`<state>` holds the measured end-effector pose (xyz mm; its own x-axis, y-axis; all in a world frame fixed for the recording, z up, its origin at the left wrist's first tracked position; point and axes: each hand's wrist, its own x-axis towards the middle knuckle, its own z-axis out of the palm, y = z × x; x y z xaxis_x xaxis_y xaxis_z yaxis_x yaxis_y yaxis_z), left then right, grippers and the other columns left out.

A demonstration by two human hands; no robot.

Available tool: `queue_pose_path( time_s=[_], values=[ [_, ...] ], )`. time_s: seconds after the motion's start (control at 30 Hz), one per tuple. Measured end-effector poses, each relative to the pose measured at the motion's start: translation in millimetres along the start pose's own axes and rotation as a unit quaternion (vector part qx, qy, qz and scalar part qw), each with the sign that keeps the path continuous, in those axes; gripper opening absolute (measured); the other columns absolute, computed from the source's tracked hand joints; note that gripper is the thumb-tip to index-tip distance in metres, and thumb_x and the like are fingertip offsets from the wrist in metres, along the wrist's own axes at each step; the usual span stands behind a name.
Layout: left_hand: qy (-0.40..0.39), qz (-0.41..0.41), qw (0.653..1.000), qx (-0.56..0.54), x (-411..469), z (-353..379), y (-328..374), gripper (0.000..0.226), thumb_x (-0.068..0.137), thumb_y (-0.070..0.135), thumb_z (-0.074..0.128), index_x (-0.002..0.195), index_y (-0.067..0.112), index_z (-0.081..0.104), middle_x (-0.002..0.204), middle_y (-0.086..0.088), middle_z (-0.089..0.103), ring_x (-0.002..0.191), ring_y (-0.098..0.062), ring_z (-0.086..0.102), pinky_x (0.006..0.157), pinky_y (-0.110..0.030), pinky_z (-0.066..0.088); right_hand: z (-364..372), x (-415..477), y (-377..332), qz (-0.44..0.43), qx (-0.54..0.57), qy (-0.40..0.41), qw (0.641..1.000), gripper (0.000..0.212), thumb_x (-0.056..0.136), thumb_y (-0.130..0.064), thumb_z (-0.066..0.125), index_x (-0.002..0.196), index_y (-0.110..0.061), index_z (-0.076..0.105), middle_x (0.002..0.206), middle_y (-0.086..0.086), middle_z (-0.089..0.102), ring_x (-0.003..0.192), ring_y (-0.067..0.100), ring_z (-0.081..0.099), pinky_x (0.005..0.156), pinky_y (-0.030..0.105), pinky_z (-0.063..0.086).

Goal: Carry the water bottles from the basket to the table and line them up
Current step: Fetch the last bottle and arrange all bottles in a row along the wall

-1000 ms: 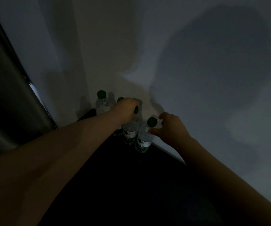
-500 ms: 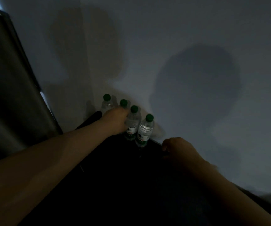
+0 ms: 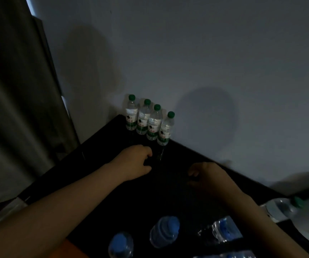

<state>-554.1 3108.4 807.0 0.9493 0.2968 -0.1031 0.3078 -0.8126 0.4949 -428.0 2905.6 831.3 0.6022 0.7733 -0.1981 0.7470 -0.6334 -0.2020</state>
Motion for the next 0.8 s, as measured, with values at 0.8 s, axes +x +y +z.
queue_pose_path(
  time_s=[0.8],
  values=[
    [-0.070, 0.144, 0.987, -0.017, 1, 78, 161, 0.040, 0.085, 0.032, 0.064, 0.123, 0.022, 0.054, 0.118, 0.004, 0.055, 0.103, -0.008, 0.052, 0.091, -0.022, 0.046, -7, -155, 135, 0.176, 0.069, 0.022, 0.982, 0.032, 0.082, -0.032, 0.070, 0.113, -0.024, 0.062, 0.110, -0.005, 0.066, 0.095, 0.008, 0.062, 0.083, 0.025, 0.053]
  ],
)
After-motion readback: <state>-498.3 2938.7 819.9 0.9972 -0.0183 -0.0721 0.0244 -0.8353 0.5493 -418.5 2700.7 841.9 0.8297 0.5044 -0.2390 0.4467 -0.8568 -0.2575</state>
